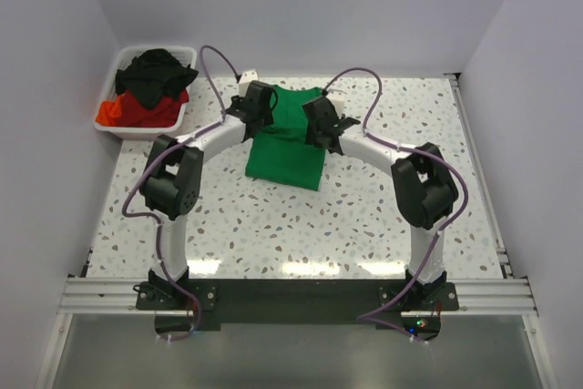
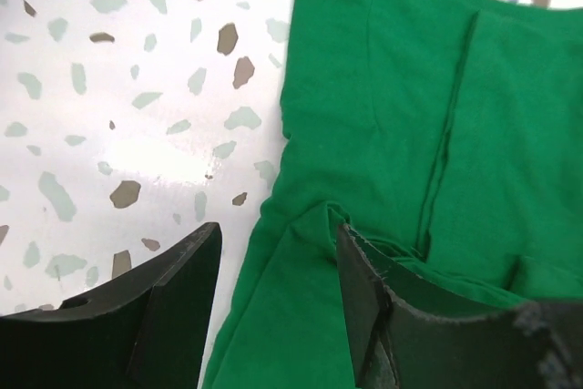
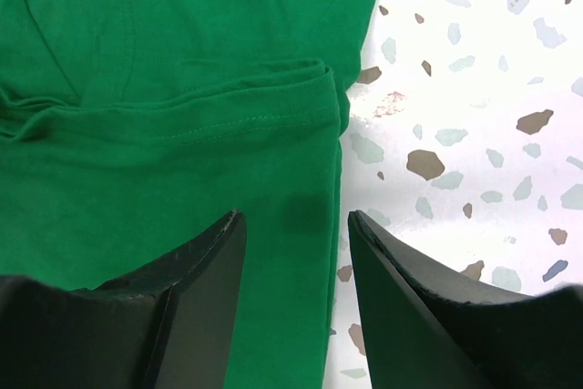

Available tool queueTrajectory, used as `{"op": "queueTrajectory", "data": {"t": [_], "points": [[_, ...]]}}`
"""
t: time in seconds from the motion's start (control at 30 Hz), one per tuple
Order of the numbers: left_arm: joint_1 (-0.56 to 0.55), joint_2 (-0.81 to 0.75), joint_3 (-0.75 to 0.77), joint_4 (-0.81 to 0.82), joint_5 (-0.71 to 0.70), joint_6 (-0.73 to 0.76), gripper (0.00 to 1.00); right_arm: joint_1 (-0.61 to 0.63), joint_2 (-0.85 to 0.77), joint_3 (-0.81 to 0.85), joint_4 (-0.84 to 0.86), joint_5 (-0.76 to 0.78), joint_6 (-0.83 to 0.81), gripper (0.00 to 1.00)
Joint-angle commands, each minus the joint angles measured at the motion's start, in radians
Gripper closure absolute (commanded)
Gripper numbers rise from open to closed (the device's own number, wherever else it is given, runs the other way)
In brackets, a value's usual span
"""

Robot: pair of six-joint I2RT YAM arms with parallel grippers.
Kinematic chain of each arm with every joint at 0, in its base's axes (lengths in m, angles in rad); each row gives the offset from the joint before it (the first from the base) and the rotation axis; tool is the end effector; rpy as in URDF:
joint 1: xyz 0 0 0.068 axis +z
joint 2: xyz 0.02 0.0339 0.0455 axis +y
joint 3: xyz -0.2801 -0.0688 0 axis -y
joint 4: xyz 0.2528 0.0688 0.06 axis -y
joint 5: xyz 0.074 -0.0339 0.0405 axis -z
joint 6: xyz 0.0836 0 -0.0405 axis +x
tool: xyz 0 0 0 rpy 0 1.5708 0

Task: Fold and stack the t-shirts
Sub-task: Fold the tshirt

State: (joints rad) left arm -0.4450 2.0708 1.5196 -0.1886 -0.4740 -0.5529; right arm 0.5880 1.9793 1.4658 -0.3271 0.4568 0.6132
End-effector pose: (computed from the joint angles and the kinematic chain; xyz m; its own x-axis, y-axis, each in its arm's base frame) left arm 0.4774 -0.1854 0.1780 -0.5592 -0.2510 -0.7901 -0.2526 0.9593 -0.1260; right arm 0.4201 0.2358 0.1876 -0.6526 0.1857 -0.7346 0.1498 0.9820 0.1151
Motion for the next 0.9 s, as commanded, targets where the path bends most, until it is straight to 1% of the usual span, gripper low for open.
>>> {"op": "queueTrajectory", "data": {"t": [0.0,0.03,0.1,0.13,0.17,0.2,0.4,0.6,0.87], "points": [[0.008,-0.115,0.010,-0.049,0.017,0.018,0.42,-0.004,-0.071,0.001,-0.013,-0.021,-0.004,0.47],[0.008,-0.126,0.002,-0.057,0.087,0.030,0.42,-0.004,-0.086,-0.005,-0.038,-0.035,-0.004,0.47],[0.008,-0.146,-0.001,-0.141,0.115,0.025,0.42,-0.004,-0.092,-0.016,-0.087,-0.072,-0.010,0.47],[0.008,-0.159,-0.009,-0.150,0.176,0.034,0.43,-0.001,-0.103,-0.024,-0.096,-0.082,-0.013,0.47],[0.006,-0.164,-0.010,-0.202,0.181,0.034,0.43,-0.001,-0.109,-0.031,-0.105,-0.093,-0.013,0.47],[0.005,-0.170,-0.018,-0.215,0.186,0.033,0.43,0.001,-0.118,-0.054,-0.110,-0.113,-0.013,0.47],[0.000,-0.221,-0.111,-0.229,0.232,0.050,0.43,0.015,-0.131,-0.070,-0.130,-0.193,-0.046,0.47],[-0.017,-0.198,-0.144,-0.268,0.270,0.079,0.44,0.045,-0.071,-0.027,-0.176,-0.219,-0.056,0.47],[-0.035,-0.192,-0.188,-0.255,0.296,0.080,0.45,0.102,-0.008,-0.012,-0.179,-0.239,-0.056,0.47]]}}
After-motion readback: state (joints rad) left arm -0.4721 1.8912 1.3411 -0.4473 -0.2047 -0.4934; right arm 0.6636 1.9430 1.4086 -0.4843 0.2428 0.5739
